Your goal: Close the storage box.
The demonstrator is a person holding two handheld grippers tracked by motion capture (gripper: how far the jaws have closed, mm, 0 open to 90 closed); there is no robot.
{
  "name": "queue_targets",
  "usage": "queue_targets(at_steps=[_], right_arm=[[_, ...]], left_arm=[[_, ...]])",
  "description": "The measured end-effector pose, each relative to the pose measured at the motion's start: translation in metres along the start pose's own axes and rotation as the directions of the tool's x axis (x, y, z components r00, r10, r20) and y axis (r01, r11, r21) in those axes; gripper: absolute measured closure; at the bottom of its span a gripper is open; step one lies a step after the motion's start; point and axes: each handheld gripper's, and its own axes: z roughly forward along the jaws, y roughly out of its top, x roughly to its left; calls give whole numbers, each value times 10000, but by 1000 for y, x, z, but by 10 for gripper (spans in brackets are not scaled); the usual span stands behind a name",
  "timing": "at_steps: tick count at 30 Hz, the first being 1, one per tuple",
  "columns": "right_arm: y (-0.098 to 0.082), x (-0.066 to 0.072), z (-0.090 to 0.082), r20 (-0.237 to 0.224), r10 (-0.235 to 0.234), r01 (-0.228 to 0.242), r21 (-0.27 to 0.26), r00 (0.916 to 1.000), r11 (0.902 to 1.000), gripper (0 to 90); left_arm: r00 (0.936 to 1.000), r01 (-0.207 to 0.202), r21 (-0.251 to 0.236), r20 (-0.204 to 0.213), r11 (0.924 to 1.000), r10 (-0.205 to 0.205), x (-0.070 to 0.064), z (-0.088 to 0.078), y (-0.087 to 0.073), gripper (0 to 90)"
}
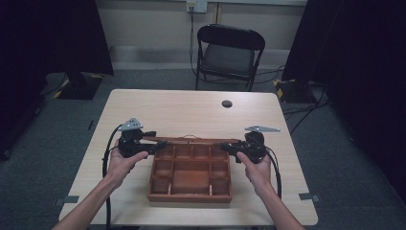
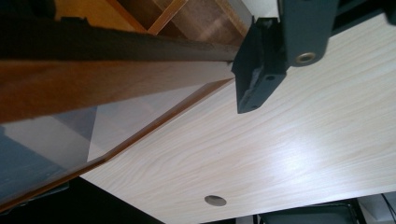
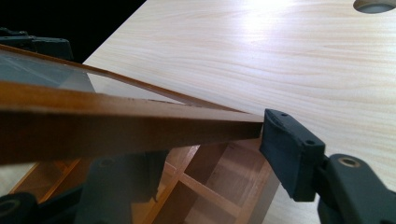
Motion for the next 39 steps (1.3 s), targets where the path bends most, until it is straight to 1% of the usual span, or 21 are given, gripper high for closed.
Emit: queue_targets(at_steps=[1, 3, 4, 5, 8, 11, 14, 17, 18, 20, 21, 22, 23, 25, 27, 29, 31, 34, 36, 38, 39], right_arm=[[-1, 0, 0, -3, -11, 11, 20, 10000, 10000, 405], [-3, 0, 0, -86, 30, -30, 60, 10000, 10000, 402], [-3, -1, -1, -106, 53, -52, 43, 9999, 10000, 400], [-4, 0, -1, -108, 78, -78, 57, 9999, 10000, 399], [-6, 0, -1, -149, 5, -3, 136, 9999, 9999, 382], [-8, 0, -3, -194, -1, 6, 214, 9998, 9998, 365], [-9, 1, -6, -130, -192, 197, 343, 9997, 9992, 340], [-10, 2, -12, -136, -345, 351, 402, 9993, 9986, 330], [-11, 2, -14, -171, -394, 400, 390, 9991, 9984, 322], [-13, 0, -18, -466, -499, 516, 355, 9977, 9980, 316], [-15, -1, -19, -461, -621, 639, 389, 9970, 9972, 306], [-16, -2, -20, -423, -689, 706, 402, 9967, 9967, 306], [-17, -3, -20, -306, -703, 717, 461, 9971, 9964, 311], [-19, -6, -19, -41, -817, 818, 663, 9966, 9944, 326], [-21, -9, -18, 161, -627, 612, 819, 9979, 9948, 332], [-22, -14, -17, 166, -335, 318, 931, 9993, 9952, 348], [-21, -17, -18, 449, -250, 204, 1004, 9987, 9947, 367], [-20, -19, -21, 727, -334, 264, 960, 9968, 9950, 384], [-19, -21, -23, 730, -201, 138, 846, 9971, 9963, 389], [-16, -20, -25, 840, -328, 267, 721, 9959, 9970, 388], [-14, -19, -27, 821, -260, 203, 696, 9963, 9974, 391]], left_arm=[[10000, -74, 25, -56, 10000, 75, -1, -1, -1, 292], [10000, -36, -46, -46, 10000, 36, -1, -3, -1, 251], [10000, 54, -111, 79, 9999, -53, -1, -3, -2, 239], [9993, 68, -211, 372, 9998, -60, 0, -4, -3, 228], [9989, -194, -87, 419, 9998, 197, -1, -7, -2, 180], [9983, -182, -74, 551, 9998, 186, -4, -8, -4, 177], [9986, -223, -58, 471, 9997, 225, -6, -8, -4, 176], [9990, -46, -36, 440, 10000, 47, -6, -9, -5, 159], [9989, -23, -64, 471, 10000, 26, -6, -9, -6, 156], [9987, -60, -117, 513, 9999, 66, -6, -9, -8, 156], [9985, -145, -109, 521, 9998, 150, -6, -9, -8, 157], [9986, -215, -102, 481, 9997, 219, -5, -8, -9, 158], [9988, -72, -155, 490, 9999, 80, -5, -8, -9, 157], [9984, 7, -148, 569, 9999, 1, -5, -7, -10, 159], [9989, -62, -157, 472, 9999, 70, -6, -7, -11, 159], [9985, -97, -117, 543, 9999, 103, -7, -7, -13, 164], [9988, -159, -117, 471, 9998, 164, -7, -6, -14, 165], [9988, -142, -132, 467, 9998, 148, -7, -6, -14, 165], [9989, -76, -116, 452, 9999, 81, -8, -7, -14, 163], [9991, -80, -83, 416, 9999, 83, -8, -7, -15, 162], [9992, -24, -94, 411, 10000, 28, -8, -8, -16, 163]])
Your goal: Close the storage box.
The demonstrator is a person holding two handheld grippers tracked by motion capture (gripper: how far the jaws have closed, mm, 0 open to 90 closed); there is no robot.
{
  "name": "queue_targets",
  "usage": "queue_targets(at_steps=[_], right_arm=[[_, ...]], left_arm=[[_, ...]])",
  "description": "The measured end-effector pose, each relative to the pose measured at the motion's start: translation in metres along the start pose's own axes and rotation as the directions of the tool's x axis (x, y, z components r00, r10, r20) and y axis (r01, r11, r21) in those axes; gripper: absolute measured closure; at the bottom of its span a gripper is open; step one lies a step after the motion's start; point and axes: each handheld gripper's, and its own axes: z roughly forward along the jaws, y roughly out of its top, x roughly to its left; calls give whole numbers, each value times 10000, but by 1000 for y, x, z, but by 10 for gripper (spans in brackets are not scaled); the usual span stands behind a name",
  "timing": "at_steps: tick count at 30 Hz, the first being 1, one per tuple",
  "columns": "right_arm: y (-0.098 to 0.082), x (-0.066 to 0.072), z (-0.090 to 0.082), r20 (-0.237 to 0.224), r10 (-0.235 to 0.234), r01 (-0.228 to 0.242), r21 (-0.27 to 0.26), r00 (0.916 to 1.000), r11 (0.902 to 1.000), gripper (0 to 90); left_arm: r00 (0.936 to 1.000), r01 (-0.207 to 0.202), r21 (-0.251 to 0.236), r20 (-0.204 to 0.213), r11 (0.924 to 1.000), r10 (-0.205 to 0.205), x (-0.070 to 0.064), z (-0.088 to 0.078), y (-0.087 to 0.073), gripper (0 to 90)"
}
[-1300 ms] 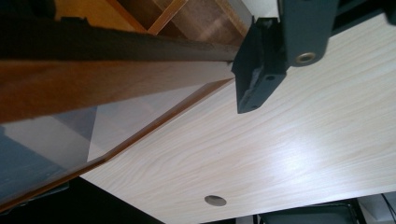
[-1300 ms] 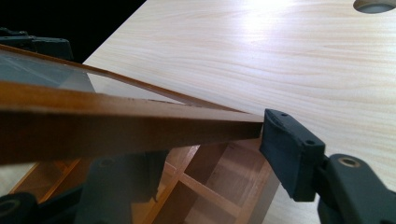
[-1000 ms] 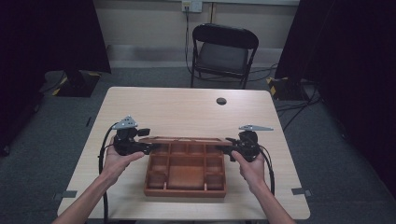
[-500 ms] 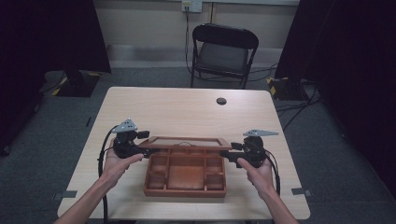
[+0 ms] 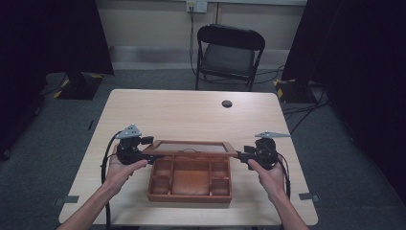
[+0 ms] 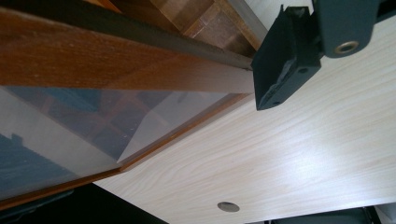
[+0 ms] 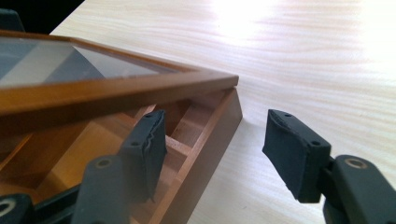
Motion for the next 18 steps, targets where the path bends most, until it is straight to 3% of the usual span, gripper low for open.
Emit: queue_targets(at_steps=[2, 6, 10, 13, 18], right_arm=[[5, 2, -4, 28, -297, 297, 22, 9996, 9996, 412], [15, 8, -19, 35, -259, 260, -405, 9997, 9988, 376], [22, 12, -29, -423, -363, 332, -715, 9984, 9969, 378], [28, 22, -30, -995, -612, 551, -630, 9932, 9965, 369], [42, 49, -30, -1534, -1390, 1264, -892, 9783, 9880, 381]], left_arm=[[9999, 165, 43, 28, 9999, -165, -1, -1, -1, 163], [10000, 71, 174, 6, 9998, -71, -1, -1, -1, 163], [10000, -28, 257, 16, 9997, 28, -2, -4, -1, 160], [10000, 14, 213, 85, 9998, -16, -4, -6, -2, 164], [10000, 19, 215, 83, 9998, -20, -6, -6, -1, 168]])
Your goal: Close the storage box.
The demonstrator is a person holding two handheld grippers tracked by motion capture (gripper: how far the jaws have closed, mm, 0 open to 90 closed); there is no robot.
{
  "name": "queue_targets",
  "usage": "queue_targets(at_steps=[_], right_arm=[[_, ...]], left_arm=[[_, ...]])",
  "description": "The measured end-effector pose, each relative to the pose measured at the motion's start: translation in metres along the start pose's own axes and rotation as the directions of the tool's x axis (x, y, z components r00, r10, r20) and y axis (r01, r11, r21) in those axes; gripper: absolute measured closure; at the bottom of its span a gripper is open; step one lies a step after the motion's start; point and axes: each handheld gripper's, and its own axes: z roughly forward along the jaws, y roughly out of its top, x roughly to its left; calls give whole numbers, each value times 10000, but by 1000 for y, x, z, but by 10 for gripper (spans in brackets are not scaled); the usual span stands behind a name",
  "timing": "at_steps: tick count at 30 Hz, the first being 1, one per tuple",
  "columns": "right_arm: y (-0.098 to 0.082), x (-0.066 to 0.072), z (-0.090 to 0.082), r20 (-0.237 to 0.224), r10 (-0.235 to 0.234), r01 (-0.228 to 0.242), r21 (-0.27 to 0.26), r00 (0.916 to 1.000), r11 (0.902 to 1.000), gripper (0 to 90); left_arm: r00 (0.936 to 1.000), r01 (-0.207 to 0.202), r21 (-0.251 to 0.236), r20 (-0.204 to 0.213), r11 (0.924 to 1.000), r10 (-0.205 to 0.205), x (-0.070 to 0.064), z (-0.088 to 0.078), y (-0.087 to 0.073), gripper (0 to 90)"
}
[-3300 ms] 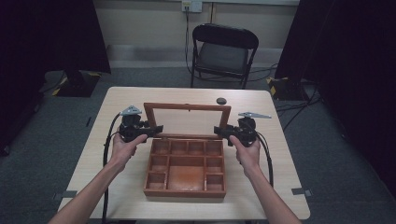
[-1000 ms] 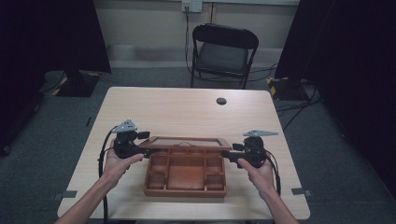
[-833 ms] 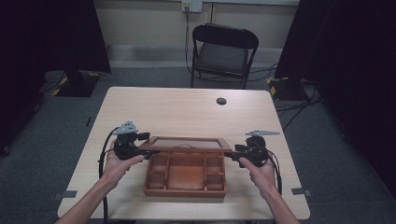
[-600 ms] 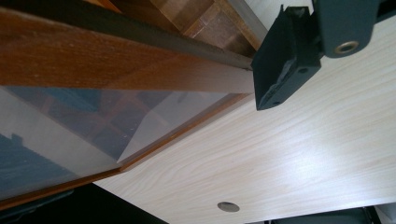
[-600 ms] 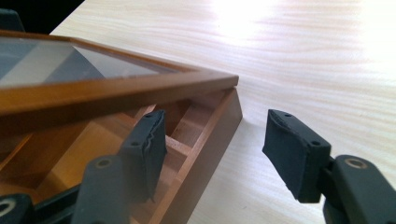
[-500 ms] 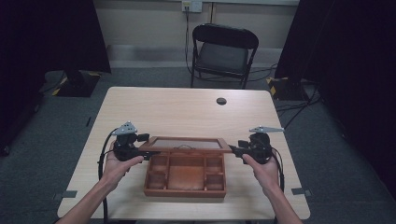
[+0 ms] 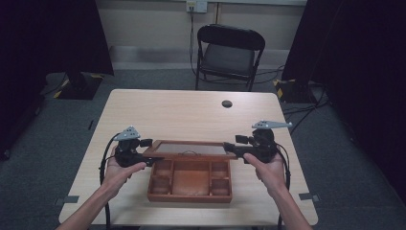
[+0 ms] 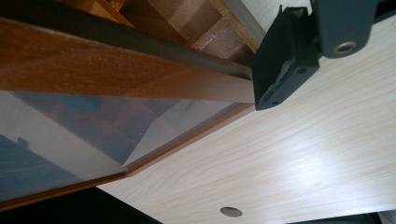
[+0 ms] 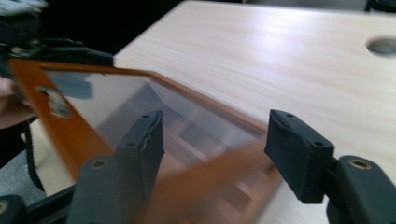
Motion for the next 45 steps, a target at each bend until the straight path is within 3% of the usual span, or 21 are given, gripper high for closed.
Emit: queue_targets(at_steps=[2, 5, 8, 10, 13, 14, 18, 23, 26, 27, 30, 32, 34, 45], right_arm=[[6, 8, 1, -171, -243, 242, -72, 9996, 9997, 383], [18, 23, 7, -826, -579, 559, -266, 9949, 9981, 436], [26, 32, 17, -1724, -782, 785, -52, 9819, 9969, 551], [28, 39, 26, -1835, -1072, 1133, 228, 9772, 9933, 573], [31, 50, 38, -2603, -1181, 1384, 609, 9583, 9885, 614], [31, 53, 42, -2922, -1217, 1517, 821, 9486, 9850, 622], [31, 61, 49, -3606, -1115, 1687, 1312, 9260, 9769, 675], [28, 62, 53, -3807, -1097, 1855, 1684, 9182, 9681, 726], [27, 63, 56, -3753, -932, 1786, 1996, 9222, 9635, 712], [27, 62, 57, -3916, -837, 1758, 2059, 9163, 9627, 712], [26, 61, 60, -4060, -668, 1648, 2114, 9114, 9634, 741], [27, 62, 62, -4001, -737, 1721, 2158, 9135, 9612, 768], [28, 61, 65, -4070, -500, 1565, 2327, 9120, 9599, 802], [26, 57, 70, -4251, 63, 1267, 2838, 9051, 9505, 808]], left_arm=[[10000, -31, 68, -42, 10000, 31, -1, 0, -1, 164], [9995, -309, 273, -85, 9992, 311, -2, 0, -4, 161], [9998, -187, 136, -108, 9997, 189, -2, -2, -6, 161], [9999, -168, 119, -35, 9998, 168, -2, -1, -6, 161], [9998, -210, 174, -40, 9996, 210, -3, -1, -8, 160], [9998, -176, 180, -76, 9997, 177, -3, -1, -9, 160], [9998, -181, 259, -68, 9995, 183, -4, 0, -11, 155], [9997, -217, 276, -131, 9994, 221, -6, 0, -13, 154], [9995, -257, 320, -172, 9992, 263, -6, 1, -15, 150], [9995, -244, 367, -197, 9990, 252, -6, 1, -15, 148], [9994, -264, 379, -221, 9989, 273, -7, 1, -15, 147], [9994, -234, 390, -230, 9990, 243, -7, 1, -15, 148], [9995, -160, 369, -265, 9992, 170, -8, 1, -16, 151], [9994, -259, 649, -192, 9976, 272, -8, 4, -19, 154]])
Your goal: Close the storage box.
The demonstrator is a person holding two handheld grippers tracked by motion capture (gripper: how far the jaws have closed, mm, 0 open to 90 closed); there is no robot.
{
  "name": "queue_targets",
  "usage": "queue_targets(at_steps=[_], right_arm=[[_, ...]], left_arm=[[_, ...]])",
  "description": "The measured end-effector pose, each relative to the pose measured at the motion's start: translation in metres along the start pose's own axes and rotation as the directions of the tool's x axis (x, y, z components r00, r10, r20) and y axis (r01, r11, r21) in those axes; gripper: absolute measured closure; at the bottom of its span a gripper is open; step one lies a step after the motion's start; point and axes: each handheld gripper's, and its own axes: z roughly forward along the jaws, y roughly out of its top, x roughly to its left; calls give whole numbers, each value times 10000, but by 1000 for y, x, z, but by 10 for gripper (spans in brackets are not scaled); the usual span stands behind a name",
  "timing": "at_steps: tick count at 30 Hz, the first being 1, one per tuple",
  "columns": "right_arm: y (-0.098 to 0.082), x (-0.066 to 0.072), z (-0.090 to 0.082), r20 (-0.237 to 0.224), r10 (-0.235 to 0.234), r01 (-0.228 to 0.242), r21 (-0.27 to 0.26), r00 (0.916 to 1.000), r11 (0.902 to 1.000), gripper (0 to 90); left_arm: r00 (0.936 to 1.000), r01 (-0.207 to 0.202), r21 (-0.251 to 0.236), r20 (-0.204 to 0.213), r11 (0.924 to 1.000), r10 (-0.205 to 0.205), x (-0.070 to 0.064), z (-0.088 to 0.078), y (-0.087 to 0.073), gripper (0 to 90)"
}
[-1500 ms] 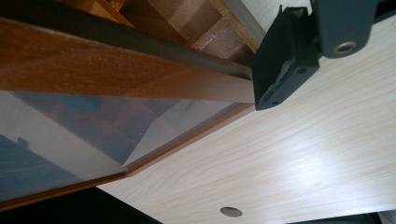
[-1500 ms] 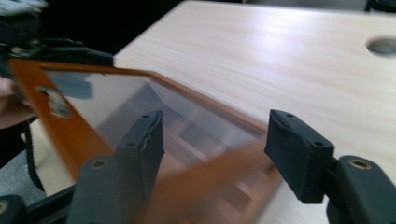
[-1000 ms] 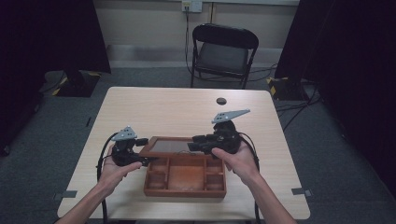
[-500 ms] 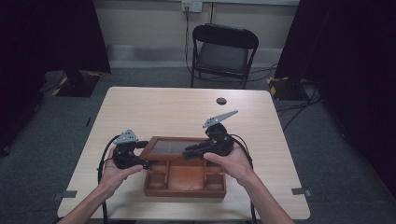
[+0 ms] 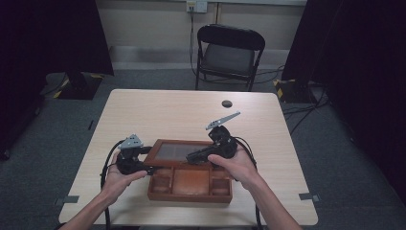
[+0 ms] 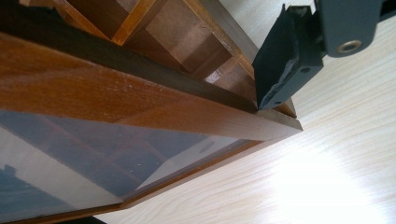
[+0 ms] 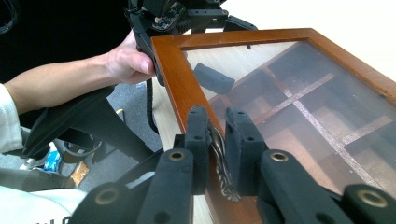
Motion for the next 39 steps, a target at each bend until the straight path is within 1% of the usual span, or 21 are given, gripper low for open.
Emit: queue_targets(at_steps=[4, 5, 6, 7, 8, 11, 14, 17, 21, 23, 24, 25, 26, 28, 31, 32, 33, 34, 35, 36, 39], right_arm=[[0, 0, 1, 41, -153, 152, 87, 9999, 9998, 814], [0, 0, 1, 47, -171, 170, 105, 9998, 9998, 814], [-1, 0, 1, 55, -201, 201, 90, 9998, 9998, 814], [-1, 1, 1, 86, -204, 203, 97, 9998, 9997, 815], [-1, 1, 1, 111, -235, 234, 81, 9997, 9997, 815], [0, 1, -1, 142, -300, 299, 62, 9994, 9995, 815], [-1, 1, -2, 166, -452, 450, 135, 9988, 9989, 817], [-3, -1, -3, 155, -457, 455, 147, 9988, 9989, 816], [-7, -1, -4, 197, -505, 500, 262, 9985, 9984, 816], [-8, -1, -5, 181, -490, 486, 254, 9986, 9985, 815], [-8, -2, -5, 197, -486, 482, 246, 9986, 9985, 815], [-9, -3, -7, 174, -445, 442, 155, 9989, 9989, 814], [-10, -3, -7, 169, -403, 402, 71, 9990, 9992, 814], [-11, -3, -8, 212, -438, 435, 124, 9988, 9990, 812], [-15, -2, -7, 248, -460, 455, 217, 9986, 9987, 812], [-16, -2, -7, 269, -510, 503, 255, 9983, 9984, 812], [-17, -2, -6, 257, -564, 557, 278, 9981, 9981, 812], [-18, -2, -6, 251, -592, 584, 308, 9979, 9978, 813], [-19, -2, -5, 263, -593, 583, 371, 9979, 9976, 813], [-20, -1, -5, 296, -700, 688, 391, 9971, 9969, 813], [-22, 0, -4, 410, -879, 858, 504, 9953, 9950, 814]], left_arm=[[9999, -137, 126, -9, 9998, 137, 1, 1, 0, 155], [10000, -79, 126, 18, 9999, 79, 0, 1, -1, 156], [9999, -122, 146, 17, 9998, 121, 1, 1, -1, 156], [10000, -27, 110, 17, 9999, 27, 0, 1, 0, 156], [9999, -130, 80, -33, 9999, 131, 1, 1, 0, 164], [9999, -96, 35, 116, 9999, 96, 1, 0, 0, 172], [9998, -68, 151, 173, 9999, 65, 3, 0, 0, 172], [9999, -16, 147, 114, 9999, 15, 5, 0, -2, 173], [9998, 182, 211, 37, 9996, -183, 10, 1, -3, 178], [9998, 200, 426, 7, 9989, -201, 14, 2, -4, 180], [9997, 242, 487, -96, 9985, -237, 18, 2, -4, 182], [9993, 354, 485, -87, 9982, -350, 20, 3, -5, 183], [9992, 382, 505, -101, 9980, -377, 22, 3, -5, 186], [9988, 436, 505, -261, 9978, -424, 25, 1, -5, 188], [9980, 515, 472, -394, 9976, -497, 31, -1, -5, 192], [9972, 634, 419, -412, 9971, -617, 32, -1, -5, 192], [9971, 617, 444, -467, 9971, -597, 33, -1, -6, 193], [9965, 718, 450, -469, 9964, -697, 34, -2, -6, 193], [9964, 714, 513, -496, 9961, -689, 36, -2, -6, 194], [9956, 787, 553, -558, 9954, -757, 37, -2, -6, 196], [9956, 753, 628, -606, 9952, -715, 38, -2, -7, 201]])
